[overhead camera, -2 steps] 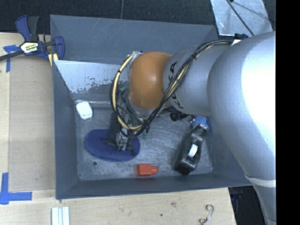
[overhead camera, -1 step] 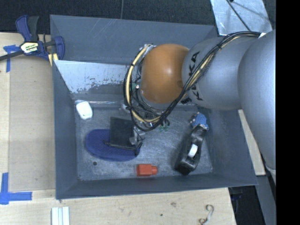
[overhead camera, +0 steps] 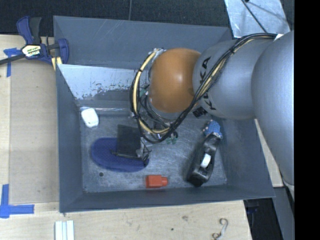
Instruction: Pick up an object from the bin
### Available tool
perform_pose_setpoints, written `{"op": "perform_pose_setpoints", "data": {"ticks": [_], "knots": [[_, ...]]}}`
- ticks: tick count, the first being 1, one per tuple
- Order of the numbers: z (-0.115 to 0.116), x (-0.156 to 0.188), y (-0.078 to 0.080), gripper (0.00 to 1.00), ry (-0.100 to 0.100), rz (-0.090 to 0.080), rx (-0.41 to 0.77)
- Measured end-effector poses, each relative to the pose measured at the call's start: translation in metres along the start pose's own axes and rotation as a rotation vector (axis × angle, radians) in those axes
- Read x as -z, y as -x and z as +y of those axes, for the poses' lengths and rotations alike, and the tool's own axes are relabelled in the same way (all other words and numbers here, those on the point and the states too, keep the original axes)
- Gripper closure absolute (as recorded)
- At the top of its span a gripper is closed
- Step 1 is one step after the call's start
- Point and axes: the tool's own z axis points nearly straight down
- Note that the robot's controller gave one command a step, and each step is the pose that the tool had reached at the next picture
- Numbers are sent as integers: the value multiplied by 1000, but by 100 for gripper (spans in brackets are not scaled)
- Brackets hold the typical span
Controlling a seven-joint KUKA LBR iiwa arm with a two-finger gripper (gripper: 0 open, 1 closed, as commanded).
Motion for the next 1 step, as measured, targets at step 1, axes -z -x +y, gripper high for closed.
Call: {"op": "perform_pose_setpoints", "data": {"ticks": [1], "knots": [[-3, -42, 9, 0, 0, 7, -86]]}}
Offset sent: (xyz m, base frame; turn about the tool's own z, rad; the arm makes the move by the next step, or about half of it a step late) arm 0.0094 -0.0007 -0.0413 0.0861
